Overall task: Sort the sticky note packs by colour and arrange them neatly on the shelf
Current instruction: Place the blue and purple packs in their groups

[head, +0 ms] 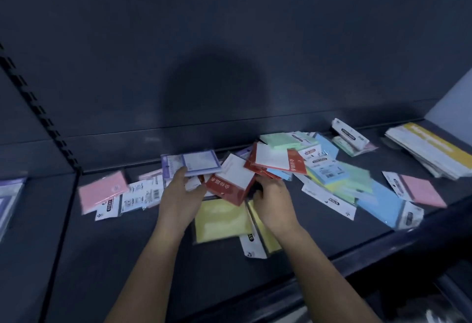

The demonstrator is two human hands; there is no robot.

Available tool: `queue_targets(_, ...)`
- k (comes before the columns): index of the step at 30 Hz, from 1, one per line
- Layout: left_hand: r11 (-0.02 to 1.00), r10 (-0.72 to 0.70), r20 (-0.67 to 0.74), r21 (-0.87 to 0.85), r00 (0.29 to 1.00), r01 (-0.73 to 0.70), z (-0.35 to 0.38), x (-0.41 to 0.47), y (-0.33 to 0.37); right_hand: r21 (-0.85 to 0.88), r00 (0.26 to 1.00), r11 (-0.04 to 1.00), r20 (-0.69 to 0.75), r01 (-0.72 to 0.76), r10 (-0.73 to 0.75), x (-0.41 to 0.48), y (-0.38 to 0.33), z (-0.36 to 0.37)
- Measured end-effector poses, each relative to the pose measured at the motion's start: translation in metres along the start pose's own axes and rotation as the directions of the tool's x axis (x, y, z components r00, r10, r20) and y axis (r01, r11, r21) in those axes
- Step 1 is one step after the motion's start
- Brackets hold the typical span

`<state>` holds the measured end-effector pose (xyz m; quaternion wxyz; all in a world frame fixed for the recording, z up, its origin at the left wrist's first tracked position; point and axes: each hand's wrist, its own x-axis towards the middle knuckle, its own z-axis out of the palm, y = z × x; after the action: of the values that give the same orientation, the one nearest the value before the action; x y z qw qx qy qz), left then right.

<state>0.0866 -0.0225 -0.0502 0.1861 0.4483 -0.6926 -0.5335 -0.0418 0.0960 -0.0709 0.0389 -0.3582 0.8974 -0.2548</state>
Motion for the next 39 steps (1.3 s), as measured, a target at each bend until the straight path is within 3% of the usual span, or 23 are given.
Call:
queue_targets(2, 0.964, -0.106, -0.01, -0.244, 0.994, 0.101, 0.005, 0.002, 0.006, -0.04, 1.0, 0.999, -0.011, -0.009, 0.008, 0.006, 0.005, 0.002)
queue_targets(4, 0.867, -0.208, 0.019, -0.459, 0.978, 0.193, 0.01, 0.003, 0.014, -0.042, 1.0, 0.999, -0.008, -0.009, 0.009, 0.009, 0.008, 0.002)
queue_targets(8, 0.766, -0.313, -0.091, -0.613, 0.945, 0.195, 0.016, 0.007, 0.024, -0.126, 0.997, 0.992, 0.075, -0.012, 0.021, 0.025, 0.028, -0.005)
queue_targets(12, 0.762, -0.324, -0.263, -0.642, 0.909, 0.086, 0.023, 0.006, 0.025, -0.192, 0.98, 0.981, 0.183, -0.037, 0.073, 0.043, 0.044, -0.013)
queue_targets(16, 0.758, -0.307, -0.429, -0.65, 0.85, -0.055, 0.031, 0.001, 0.03, -0.189, 0.975, 0.98, 0.2, -0.058, 0.096, 0.056, 0.048, -0.02)
queue_targets(19, 0.769, -0.278, -0.486, -0.63, 0.829, -0.112, 0.035, -0.005, 0.035, 0.009, 0.95, 0.984, 0.262, -0.176, 0.168, 0.067, 0.05, -0.026)
queue_targets(23, 0.785, -0.23, -0.525, -0.598, 0.819, -0.163, 0.036, -0.016, 0.041, 0.401, 0.927, 0.879, 0.361, -0.257, 0.106, 0.06, 0.043, -0.042)
queue_targets(25, 0.805, -0.197, -0.563, -0.561, 0.803, -0.196, 0.036, -0.022, 0.044, 0.448, 0.954, 0.876, 0.296, -0.178, 0.042, 0.055, 0.036, -0.052)
queue_targets(29, 0.817, -0.17, -0.614, -0.525, 0.77, -0.238, 0.038, -0.039, 0.047, 0.255, 0.957, 0.967, 0.276, 0.022, -0.094, 0.045, 0.021, -0.071)
queue_targets(32, 0.83, -0.161, -0.634, -0.501, 0.756, -0.244, 0.035, -0.054, 0.047, 0.197, 0.961, 0.965, 0.183, 0.171, -0.207, 0.036, 0.011, -0.088)
queue_targets(36, 0.791, -0.209, -0.616, -0.563, 0.76, -0.238, 0.025, -0.069, 0.036, 0.32, 0.943, 0.897, 0.03, 0.305, -0.331, 0.023, 0.0, -0.104)
queue_targets(39, 0.76, -0.262, -0.65, -0.595, 0.713, -0.263, 0.019, -0.082, 0.032, 0.554, 0.95, 0.788, -0.02, 0.269, -0.31, 0.015, -0.007, -0.097)
